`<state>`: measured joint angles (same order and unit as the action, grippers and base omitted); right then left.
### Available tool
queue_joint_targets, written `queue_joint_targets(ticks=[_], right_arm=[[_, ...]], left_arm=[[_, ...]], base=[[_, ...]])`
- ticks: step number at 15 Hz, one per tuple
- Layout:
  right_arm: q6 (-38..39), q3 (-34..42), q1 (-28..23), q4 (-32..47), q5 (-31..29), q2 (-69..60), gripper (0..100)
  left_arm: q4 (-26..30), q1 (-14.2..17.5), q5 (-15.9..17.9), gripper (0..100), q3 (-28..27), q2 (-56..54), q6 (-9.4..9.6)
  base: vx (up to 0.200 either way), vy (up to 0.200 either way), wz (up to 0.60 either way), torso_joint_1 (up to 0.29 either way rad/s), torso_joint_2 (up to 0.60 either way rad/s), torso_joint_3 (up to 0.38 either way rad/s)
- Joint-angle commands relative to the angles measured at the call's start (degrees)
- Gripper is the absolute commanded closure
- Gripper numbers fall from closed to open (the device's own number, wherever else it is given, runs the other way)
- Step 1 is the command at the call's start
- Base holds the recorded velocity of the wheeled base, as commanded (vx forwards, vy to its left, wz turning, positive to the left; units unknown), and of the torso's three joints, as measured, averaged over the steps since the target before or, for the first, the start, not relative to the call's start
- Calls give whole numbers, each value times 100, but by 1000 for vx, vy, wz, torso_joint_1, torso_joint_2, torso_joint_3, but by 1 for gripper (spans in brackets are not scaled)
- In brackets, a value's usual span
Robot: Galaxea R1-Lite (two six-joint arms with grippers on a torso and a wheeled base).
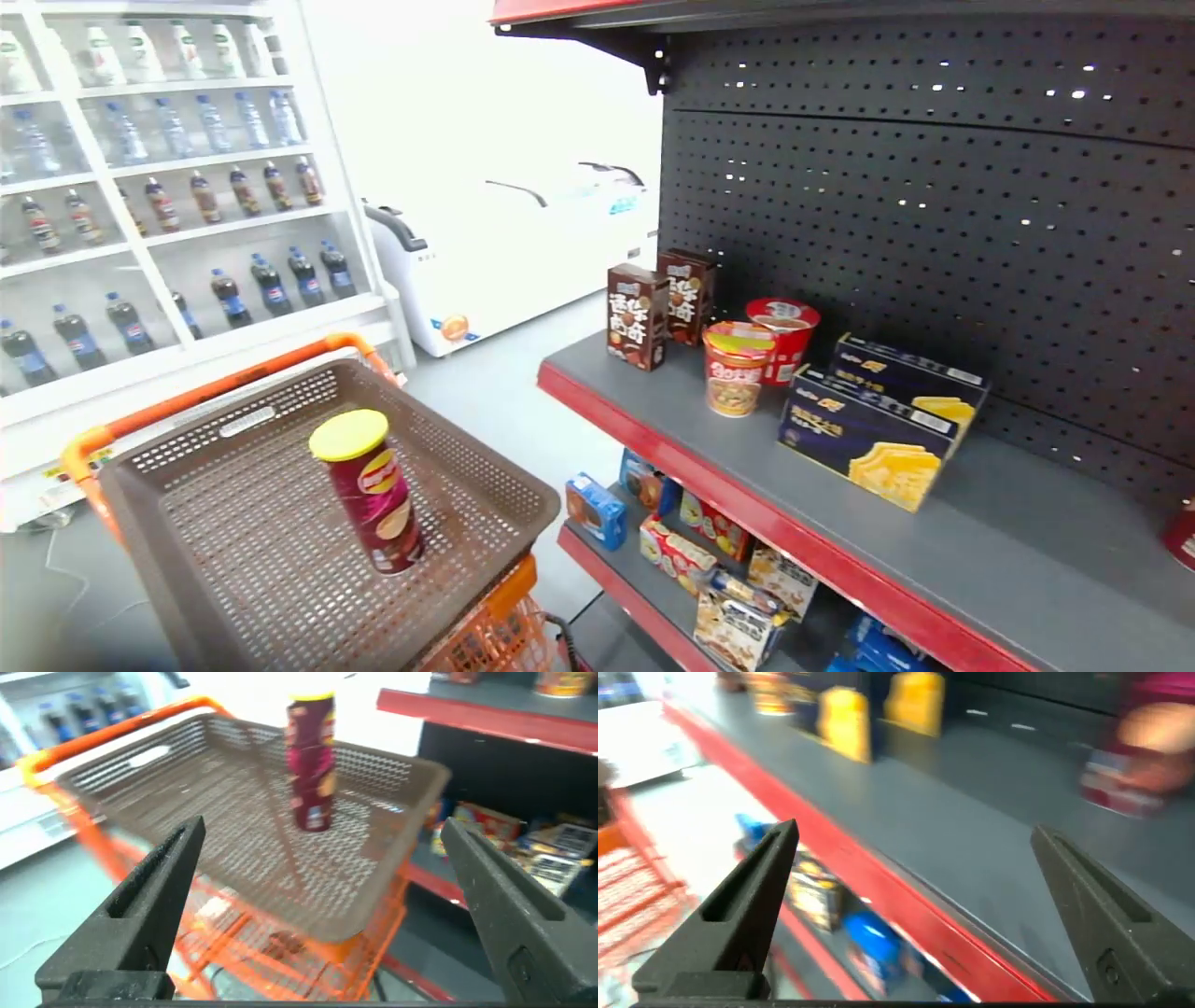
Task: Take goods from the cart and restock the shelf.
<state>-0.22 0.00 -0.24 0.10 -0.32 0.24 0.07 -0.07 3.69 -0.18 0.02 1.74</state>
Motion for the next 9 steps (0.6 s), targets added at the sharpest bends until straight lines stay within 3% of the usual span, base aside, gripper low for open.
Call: queue_joint_targets(ticks=[1,4,6,7,8,9], right_arm=[[13,0,-2,-1,-3,2,0],[22,0,-2,-1,5,2,0],[22,0,7,-10,5,2,0],[22,0,-2,-1,5,2,0],[22,0,-2,-10,5,2,0],[22,0,7,-1,5,2,0]], left_arm=[[1,-1,0,0,1,-2,1],[19,-19,35,0,1,-2,19],[1,-19,123,0,-43,33,151],[63,-63,422,0,-773,551,309],[168,-72,422,0,-1230,1404,274],[116,-19,184,0,-2003,2634,212]], base=[[0,0,600,-7,7,-2],[0,0,0,0,0,0],[0,0,0,0,0,0],[0,0,0,0,0,0],[0,0,0,0,0,0],[0,0,0,0,0,0]])
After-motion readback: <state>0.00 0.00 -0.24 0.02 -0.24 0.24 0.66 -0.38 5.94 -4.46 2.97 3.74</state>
